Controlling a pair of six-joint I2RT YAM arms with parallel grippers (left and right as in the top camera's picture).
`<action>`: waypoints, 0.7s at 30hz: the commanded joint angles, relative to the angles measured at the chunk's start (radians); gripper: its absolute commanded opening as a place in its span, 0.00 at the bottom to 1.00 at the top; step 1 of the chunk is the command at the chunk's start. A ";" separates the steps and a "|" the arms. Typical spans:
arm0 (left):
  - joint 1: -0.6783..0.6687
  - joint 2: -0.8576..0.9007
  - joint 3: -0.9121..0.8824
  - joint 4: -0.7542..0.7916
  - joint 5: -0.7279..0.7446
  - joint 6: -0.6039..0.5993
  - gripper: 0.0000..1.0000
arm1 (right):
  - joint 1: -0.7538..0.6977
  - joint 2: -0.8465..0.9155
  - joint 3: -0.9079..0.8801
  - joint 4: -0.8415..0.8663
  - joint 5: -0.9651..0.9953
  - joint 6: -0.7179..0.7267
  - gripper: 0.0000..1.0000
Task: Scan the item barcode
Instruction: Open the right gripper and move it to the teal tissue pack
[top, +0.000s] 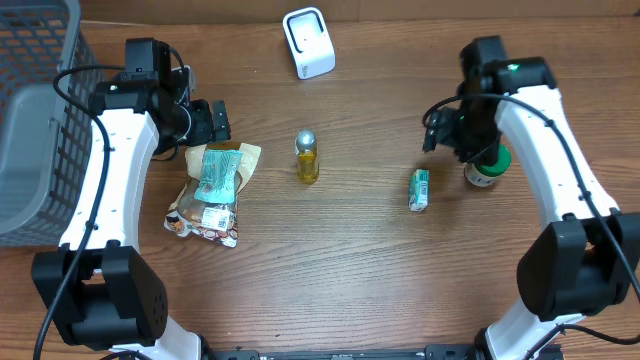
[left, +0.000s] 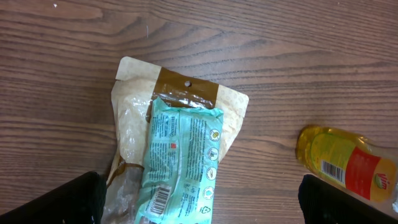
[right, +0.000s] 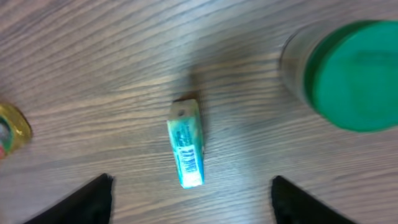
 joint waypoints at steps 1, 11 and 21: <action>-0.002 -0.017 0.018 0.002 0.008 0.011 1.00 | 0.026 0.000 -0.081 0.051 0.002 -0.013 0.68; -0.002 -0.017 0.018 0.002 0.008 0.011 0.99 | 0.031 0.001 -0.325 0.282 -0.104 -0.068 0.53; -0.002 -0.017 0.018 0.002 0.008 0.011 1.00 | 0.031 0.001 -0.392 0.383 -0.122 -0.084 0.34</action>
